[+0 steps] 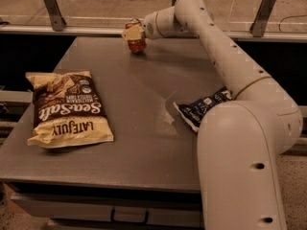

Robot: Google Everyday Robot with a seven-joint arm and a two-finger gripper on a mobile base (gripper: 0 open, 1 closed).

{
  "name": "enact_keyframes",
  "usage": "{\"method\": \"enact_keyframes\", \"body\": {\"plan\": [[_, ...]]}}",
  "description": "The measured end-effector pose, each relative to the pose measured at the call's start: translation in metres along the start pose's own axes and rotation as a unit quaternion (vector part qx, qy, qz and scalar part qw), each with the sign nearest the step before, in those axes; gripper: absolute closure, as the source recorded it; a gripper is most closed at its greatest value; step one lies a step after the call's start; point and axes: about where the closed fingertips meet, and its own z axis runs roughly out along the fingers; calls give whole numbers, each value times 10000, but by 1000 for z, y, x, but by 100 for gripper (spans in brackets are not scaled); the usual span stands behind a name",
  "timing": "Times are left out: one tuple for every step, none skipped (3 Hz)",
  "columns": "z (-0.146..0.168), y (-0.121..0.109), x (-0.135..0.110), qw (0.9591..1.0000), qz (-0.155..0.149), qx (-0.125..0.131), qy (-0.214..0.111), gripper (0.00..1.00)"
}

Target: Move coke can near brown chip bag

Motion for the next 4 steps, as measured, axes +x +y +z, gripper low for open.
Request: {"method": "enact_keyframes", "body": {"plan": [[-14, 25, -18, 9990, -204, -347, -215, 88], [-9, 27, -17, 9989, -211, -363, -200, 100], [-9, 27, -17, 9989, -208, -363, -198, 100], [-4, 45, -5, 9981, -199, -582, -73, 100]]}}
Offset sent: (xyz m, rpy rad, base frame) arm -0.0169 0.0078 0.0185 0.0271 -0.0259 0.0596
